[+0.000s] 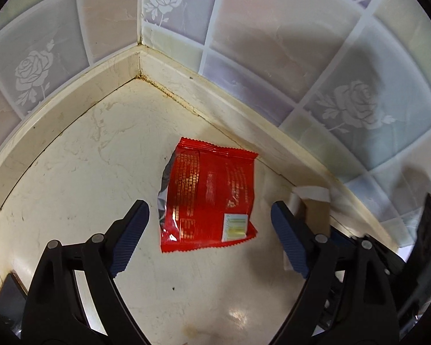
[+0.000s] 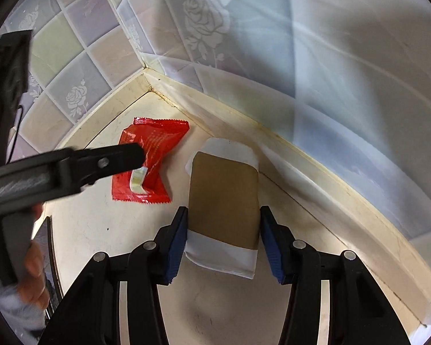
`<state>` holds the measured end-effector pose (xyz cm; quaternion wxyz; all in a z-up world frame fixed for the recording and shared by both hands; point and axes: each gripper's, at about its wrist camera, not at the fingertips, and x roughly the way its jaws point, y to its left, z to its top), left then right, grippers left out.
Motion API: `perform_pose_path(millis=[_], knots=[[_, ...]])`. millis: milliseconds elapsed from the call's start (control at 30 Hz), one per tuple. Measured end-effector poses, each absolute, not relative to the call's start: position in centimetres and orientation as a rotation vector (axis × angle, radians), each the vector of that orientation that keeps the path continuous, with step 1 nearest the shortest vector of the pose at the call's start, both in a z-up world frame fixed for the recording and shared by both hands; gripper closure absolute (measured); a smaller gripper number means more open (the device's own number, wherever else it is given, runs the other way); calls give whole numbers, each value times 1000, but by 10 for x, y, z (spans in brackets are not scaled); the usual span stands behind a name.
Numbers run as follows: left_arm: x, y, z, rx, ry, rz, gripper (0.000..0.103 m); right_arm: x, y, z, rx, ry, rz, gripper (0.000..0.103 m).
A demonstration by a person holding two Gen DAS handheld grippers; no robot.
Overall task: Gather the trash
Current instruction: 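Grasp the brown paper cup with the right tool while the left tool grasps the red snack bag, then carry the red snack bag and paper cup down over the floor bin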
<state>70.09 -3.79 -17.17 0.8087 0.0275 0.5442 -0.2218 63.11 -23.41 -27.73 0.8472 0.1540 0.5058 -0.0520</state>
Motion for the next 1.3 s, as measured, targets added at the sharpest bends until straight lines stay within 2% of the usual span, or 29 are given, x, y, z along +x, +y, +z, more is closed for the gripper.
perform_pose_path(millis=[200,267,300,367,433,600,733,967,1300], knots=[[707,-45,-187,87,1184,-411,19,624,-239,-272,320,1073,-104,55],[707,-42,-191,66,1191,-386,28,621,-240,-270,317,1071,-103,55],[708,-40,-192,47,1195,-386,28,620,-241,-270,319,1071,-103,55],[707,-36,-192,18,1191,-381,39,619,-242,-269,317,1072,-103,55],[706,-35,-192,10,1192,-387,60,618,-244,-267,320,1074,-101,55],[697,-29,-186,15,1172,-389,75,611,-243,-262,318,1075,-90,56],[688,-21,-176,-7,1170,-385,92,606,-239,-252,304,1064,-74,56],[651,-11,-130,-8,1121,-387,94,589,-231,-220,286,1029,-39,56],[562,-1,-34,18,1034,-330,94,515,-217,-136,226,925,69,56]])
